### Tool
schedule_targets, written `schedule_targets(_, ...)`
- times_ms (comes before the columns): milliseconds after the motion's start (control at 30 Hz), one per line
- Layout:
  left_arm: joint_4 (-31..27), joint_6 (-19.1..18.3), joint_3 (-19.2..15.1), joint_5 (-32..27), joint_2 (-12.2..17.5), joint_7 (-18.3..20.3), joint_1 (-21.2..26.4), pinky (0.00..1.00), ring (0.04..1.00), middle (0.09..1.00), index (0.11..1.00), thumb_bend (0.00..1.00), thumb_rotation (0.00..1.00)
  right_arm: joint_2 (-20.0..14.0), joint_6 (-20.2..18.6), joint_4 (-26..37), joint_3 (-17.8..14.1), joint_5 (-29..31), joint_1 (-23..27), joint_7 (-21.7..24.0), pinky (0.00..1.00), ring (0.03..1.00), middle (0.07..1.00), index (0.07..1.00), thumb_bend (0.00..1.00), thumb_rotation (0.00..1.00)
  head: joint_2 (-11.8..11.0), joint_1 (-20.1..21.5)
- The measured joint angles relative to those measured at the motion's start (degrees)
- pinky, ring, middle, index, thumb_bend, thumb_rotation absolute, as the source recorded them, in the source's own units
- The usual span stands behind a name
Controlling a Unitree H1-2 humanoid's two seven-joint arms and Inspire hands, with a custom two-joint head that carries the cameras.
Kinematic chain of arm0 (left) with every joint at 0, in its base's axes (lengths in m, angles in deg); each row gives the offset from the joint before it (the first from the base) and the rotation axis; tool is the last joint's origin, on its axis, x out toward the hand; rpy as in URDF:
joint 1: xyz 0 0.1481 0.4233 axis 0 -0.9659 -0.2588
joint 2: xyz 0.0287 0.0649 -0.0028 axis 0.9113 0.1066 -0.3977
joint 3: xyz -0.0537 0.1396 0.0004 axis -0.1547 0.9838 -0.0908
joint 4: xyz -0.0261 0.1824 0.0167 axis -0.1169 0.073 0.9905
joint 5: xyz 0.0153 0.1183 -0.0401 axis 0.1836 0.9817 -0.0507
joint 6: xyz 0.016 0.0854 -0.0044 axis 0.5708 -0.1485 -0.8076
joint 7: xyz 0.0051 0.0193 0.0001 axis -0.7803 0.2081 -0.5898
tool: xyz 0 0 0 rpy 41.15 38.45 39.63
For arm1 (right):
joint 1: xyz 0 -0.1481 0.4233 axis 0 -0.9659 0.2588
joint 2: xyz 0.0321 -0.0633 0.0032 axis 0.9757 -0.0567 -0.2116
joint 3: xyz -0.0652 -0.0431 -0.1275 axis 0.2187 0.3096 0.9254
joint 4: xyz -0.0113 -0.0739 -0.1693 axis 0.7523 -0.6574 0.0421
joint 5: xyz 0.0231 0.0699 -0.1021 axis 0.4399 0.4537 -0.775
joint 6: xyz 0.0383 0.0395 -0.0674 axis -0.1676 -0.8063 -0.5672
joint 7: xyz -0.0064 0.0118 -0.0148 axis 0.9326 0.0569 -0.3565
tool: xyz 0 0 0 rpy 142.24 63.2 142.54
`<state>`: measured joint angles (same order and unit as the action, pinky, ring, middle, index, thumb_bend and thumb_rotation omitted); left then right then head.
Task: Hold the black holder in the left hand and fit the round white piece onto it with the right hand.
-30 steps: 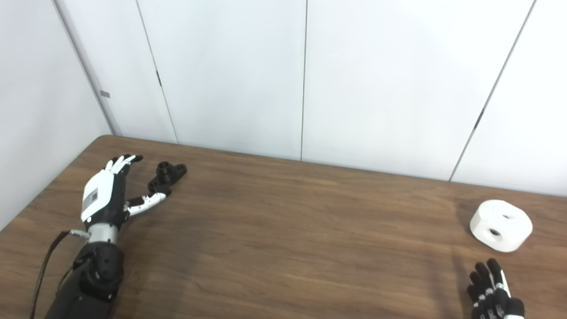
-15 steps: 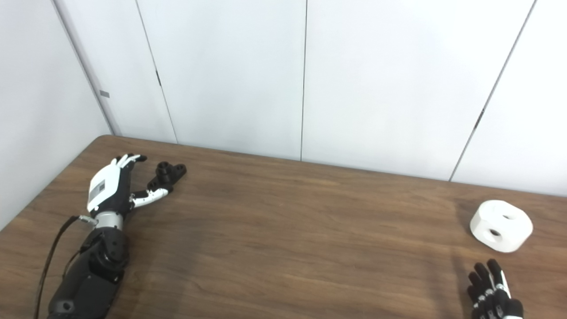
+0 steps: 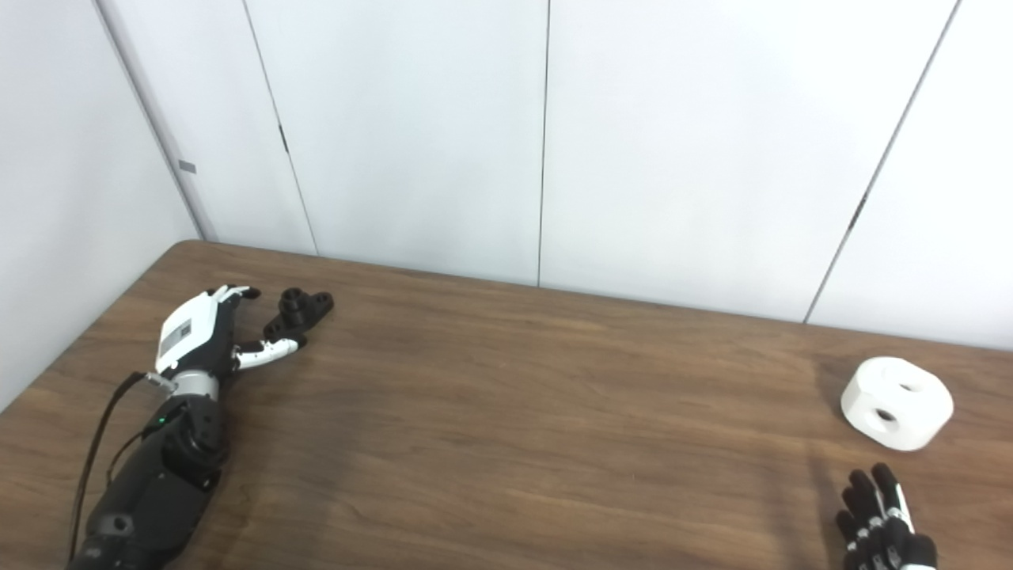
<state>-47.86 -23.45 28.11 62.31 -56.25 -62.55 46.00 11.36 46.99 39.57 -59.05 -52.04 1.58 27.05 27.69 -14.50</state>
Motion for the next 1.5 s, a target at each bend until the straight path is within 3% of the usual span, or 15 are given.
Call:
schedule_targets(300, 0.21, -3.98, 3.03, 0.03, 1.78, 3.51, 2.1, 1.0, 1.0, 0.939, 0.788, 0.85, 0.37, 0.0, -0.06, 0.05, 0.08, -0.31, -0.05, 0.03, 1.0, 0.988, 0.972, 1.0, 0.63, 1.0, 0.0, 0.09)
schedule_targets(800, 5.04, -2.95, 6.43, 0.11, 2.8, 2.89, 4.65, 1.0, 1.0, 0.924, 0.742, 0.85, 0.32, 0.15, -0.02, 0.24, 0.1, -0.32, -0.16, -0.03, 1.0, 0.974, 0.969, 1.0, 0.61, 1.0, 0.62, 0.79)
schedule_targets(1167, 5.55, -3.68, 7.78, 0.17, 3.28, 2.97, 4.86, 1.0, 1.0, 0.921, 0.745, 0.82, 0.36, 0.22, -0.61, 0.58, 0.15, -0.52, -0.34, -0.06, 1.0, 0.974, 0.968, 1.0, 0.61, 1.0, 0.79, 0.79)
schedule_targets(1367, 5.55, -3.7, 7.71, 0.09, 3.29, 3.03, 4.94, 1.0, 1.0, 0.92, 0.712, 0.82, 0.34, 0.23, -0.58, 0.57, 0.16, -0.62, -0.35, -0.06, 1.0, 0.967, 0.969, 1.0, 0.59, 1.0, 0.79, 0.88)
schedule_targets(1500, 5.14, -3.75, 7.69, 0.07, 3.33, 3.23, 4.96, 1.0, 1.0, 0.918, 0.67, 0.82, 0.28, 0.24, -0.66, 0.63, 0.16, -0.64, -0.37, -0.07, 1.0, 0.982, 0.976, 1.0, 0.58, 1.0, 1.05, 0.88)
